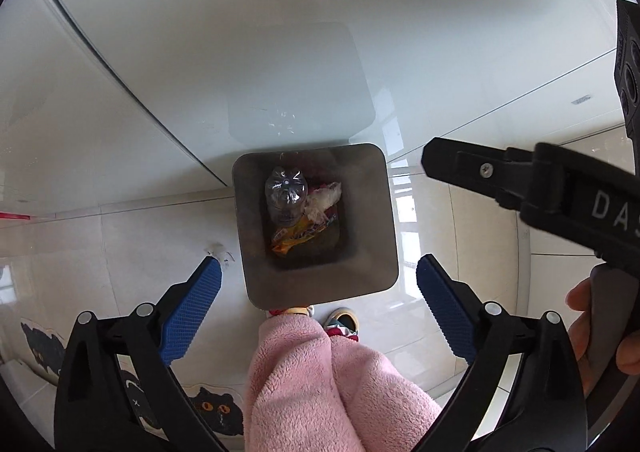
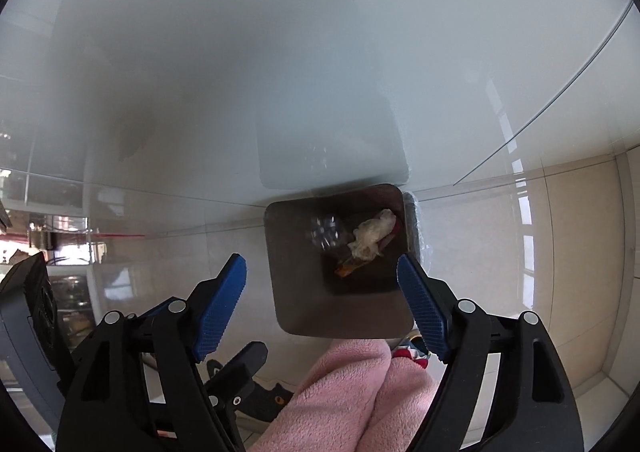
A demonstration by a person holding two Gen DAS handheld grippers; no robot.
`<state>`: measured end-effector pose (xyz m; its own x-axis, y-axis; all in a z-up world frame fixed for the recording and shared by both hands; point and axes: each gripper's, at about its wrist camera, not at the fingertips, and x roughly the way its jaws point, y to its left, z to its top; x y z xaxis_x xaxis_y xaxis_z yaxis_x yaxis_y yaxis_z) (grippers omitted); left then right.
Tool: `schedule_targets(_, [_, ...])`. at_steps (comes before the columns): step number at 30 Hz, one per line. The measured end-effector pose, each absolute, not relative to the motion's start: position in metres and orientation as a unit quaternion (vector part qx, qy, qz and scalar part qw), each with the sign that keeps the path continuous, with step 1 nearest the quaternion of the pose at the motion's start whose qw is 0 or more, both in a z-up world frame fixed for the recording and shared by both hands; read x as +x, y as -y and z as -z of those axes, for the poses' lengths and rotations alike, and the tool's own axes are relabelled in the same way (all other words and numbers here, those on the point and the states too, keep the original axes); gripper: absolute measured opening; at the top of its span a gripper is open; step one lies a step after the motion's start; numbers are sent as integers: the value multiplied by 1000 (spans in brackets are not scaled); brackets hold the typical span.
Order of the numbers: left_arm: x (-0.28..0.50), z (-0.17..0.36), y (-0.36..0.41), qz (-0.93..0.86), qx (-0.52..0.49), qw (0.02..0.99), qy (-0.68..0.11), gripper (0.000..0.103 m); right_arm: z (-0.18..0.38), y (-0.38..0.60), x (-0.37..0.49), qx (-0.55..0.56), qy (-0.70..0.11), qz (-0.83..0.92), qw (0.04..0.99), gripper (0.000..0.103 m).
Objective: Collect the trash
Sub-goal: 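Open both grippers to drop the bottle and bag into the bin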
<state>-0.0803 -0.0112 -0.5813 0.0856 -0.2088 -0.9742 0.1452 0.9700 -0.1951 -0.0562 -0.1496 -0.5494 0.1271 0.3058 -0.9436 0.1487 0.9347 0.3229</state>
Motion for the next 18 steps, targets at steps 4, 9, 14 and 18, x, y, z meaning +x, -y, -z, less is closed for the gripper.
schedule_targets(4, [-85,561,7,116,-27,742,-660,95,528,160,-62,162,-651,-44,741,91])
schedule_targets(9, [-95,517,-3,119,-33,758,-641,95,486,179,-73,128,-644,-34,753,100])
schedule_targets(14, [-105,453,-14,138,-66,775,-613,95,436,197,-87,126,-637,-26,760,100])
schedule_targets(18, [-101,403,-24,145,-61,798,-582,95,393,215,-95,140,-614,-15,777,100])
